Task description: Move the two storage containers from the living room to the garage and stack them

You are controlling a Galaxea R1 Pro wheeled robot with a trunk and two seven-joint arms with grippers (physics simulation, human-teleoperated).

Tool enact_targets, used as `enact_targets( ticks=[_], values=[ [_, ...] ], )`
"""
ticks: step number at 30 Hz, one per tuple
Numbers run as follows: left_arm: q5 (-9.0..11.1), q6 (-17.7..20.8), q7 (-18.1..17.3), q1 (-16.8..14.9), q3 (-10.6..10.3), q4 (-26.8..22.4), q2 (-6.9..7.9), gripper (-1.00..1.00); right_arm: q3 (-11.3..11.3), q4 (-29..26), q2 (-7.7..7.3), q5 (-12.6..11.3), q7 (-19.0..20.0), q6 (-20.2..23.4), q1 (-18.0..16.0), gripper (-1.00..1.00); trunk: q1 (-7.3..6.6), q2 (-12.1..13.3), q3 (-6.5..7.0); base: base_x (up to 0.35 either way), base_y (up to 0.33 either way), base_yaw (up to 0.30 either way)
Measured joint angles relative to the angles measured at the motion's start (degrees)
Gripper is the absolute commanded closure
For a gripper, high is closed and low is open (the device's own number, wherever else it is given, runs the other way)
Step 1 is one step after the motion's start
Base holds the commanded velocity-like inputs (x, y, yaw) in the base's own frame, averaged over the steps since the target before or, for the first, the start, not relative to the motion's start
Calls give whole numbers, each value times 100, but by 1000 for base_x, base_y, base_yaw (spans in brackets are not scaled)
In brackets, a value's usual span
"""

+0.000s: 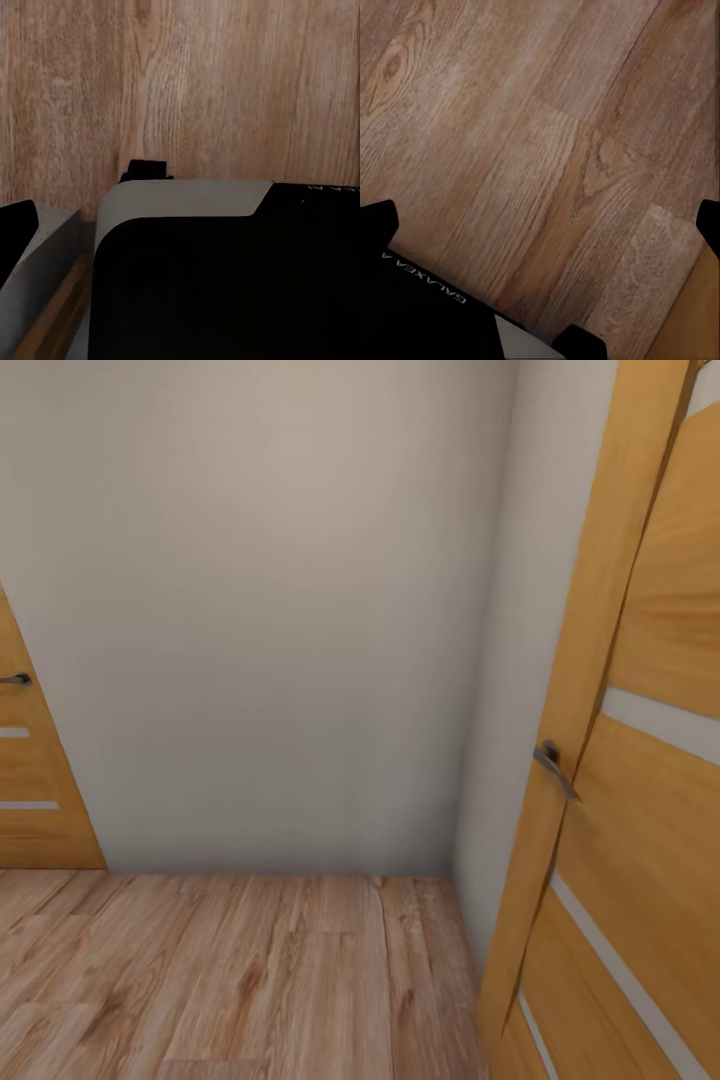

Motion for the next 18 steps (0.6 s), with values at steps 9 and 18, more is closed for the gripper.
enact_targets(
  ticks=[9,18],
  values=[
    [1,0,0,0,0,0,-2,-100,0,0,0,0,-10,30,0,-100,0,0,-18,323,0,119],
    [1,1,0,0,0,-4,-4,-100,0,0,0,3,-20,31,0,-100,1,0,-51,269,0,208]
  ],
)
